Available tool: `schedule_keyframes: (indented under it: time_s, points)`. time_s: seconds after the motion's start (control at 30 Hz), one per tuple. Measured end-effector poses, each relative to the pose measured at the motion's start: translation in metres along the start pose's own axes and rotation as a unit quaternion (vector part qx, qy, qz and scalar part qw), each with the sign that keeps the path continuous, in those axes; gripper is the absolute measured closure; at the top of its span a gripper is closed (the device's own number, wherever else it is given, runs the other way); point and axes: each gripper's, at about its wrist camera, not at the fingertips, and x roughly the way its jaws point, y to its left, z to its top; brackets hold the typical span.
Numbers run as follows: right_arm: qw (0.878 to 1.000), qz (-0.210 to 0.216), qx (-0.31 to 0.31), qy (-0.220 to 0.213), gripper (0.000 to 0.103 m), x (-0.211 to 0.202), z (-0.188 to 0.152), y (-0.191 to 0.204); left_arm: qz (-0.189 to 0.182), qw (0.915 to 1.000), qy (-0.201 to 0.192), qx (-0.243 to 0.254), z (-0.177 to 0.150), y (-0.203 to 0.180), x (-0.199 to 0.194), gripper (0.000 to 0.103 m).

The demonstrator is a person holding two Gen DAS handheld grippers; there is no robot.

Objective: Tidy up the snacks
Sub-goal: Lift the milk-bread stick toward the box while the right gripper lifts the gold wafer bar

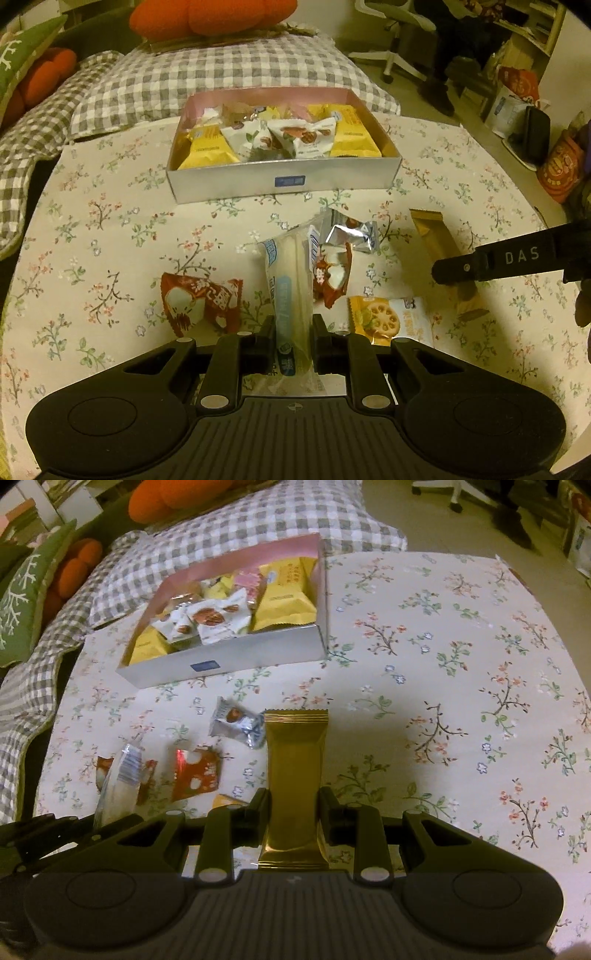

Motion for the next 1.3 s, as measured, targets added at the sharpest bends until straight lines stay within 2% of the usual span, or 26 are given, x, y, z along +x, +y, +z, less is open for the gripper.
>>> schedule_keyframes:
  time_s: [0.33,0.53,0.87,0.97,1.3]
  points:
    - [1.0,0.017,-0.003,-0.007,0.077,-0.001,0.004,0.008,-0.023,0.9995,-0.009,-0.021,0.014,0.017,-0.007,0.087]
    - [1.0,0.014,0.0,-0.012,0.077,-0.001,0.006,0.008,-0.015,0.9992,-0.023,-0.029,0.029,0.037,-0.015,0.087]
    - [0.999,0.026,0.008,-0.031,0.077,-0.006,0.01,0.01,-0.027,0.9974,-0.027,-0.061,0.05,0.063,-0.013,0.087]
    - [0.999,0.016,0.0,-0.038,0.077,-0.007,0.012,0.013,-0.029,0.9967,-0.031,-0.069,0.059,0.069,-0.012,0.087]
    - [0.999,0.019,0.0,-0.044,0.077,-0.004,0.024,0.014,-0.048,0.9929,-0.055,-0.094,0.102,0.084,-0.006,0.087]
